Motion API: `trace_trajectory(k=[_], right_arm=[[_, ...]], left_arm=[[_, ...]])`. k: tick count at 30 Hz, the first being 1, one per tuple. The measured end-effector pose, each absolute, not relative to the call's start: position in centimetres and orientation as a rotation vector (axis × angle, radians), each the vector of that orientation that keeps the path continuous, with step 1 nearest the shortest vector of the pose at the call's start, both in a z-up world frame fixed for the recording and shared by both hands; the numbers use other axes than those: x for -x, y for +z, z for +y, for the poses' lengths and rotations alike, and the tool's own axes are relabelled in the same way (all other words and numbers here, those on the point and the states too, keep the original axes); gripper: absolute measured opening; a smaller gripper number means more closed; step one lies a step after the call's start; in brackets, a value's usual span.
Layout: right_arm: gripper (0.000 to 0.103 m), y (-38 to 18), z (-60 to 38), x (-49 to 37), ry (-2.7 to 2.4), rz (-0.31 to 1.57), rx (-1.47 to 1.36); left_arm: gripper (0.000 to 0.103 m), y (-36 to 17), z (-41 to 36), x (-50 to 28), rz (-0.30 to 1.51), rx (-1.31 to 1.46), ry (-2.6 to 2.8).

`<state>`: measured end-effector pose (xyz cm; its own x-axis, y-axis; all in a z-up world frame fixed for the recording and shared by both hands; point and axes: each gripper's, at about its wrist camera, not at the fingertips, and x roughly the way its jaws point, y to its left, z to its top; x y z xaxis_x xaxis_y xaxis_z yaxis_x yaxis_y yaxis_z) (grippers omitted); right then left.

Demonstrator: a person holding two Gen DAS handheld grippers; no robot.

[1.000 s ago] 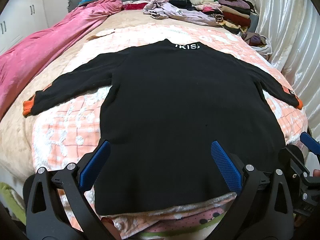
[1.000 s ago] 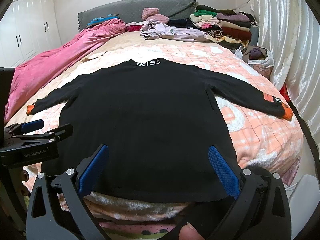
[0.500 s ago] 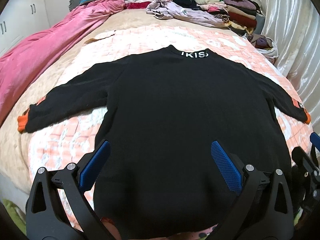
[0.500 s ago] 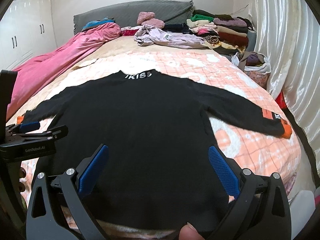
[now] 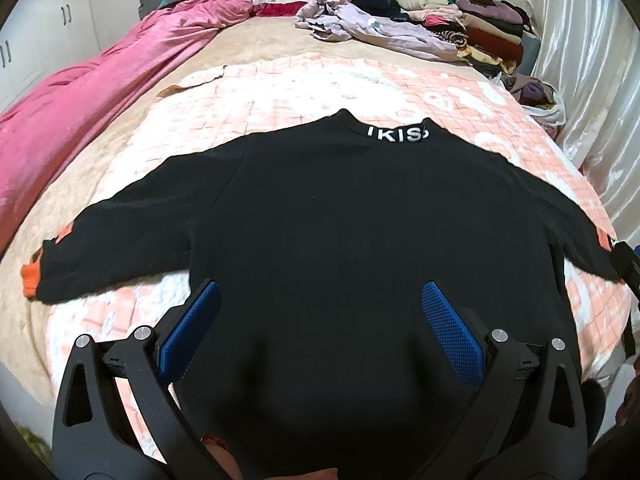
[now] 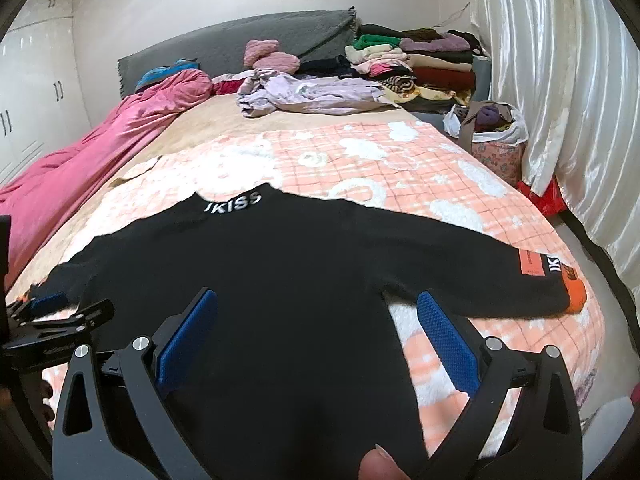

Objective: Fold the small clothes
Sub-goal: 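Move the right tool to the orange cuff of a sleeve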

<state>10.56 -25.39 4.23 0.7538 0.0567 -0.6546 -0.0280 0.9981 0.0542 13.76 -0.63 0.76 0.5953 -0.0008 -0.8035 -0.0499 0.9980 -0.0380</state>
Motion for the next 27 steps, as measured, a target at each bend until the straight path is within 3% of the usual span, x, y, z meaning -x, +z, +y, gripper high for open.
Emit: trace_trajectory(k=[9,27], right_arm=[[0.099,3.1,-28.8,-14.0,-0.012,0.740,-0.119],[0.099,0.7,-46.4,-15.1,-0.400,0.749,-0.292]], left_arm=[[0.095,0.1,-1.4,-17.2,0.956,0.051,0.024],[0.095,-2.4,-4.2,-21.1,1.003,0.033,-0.071]])
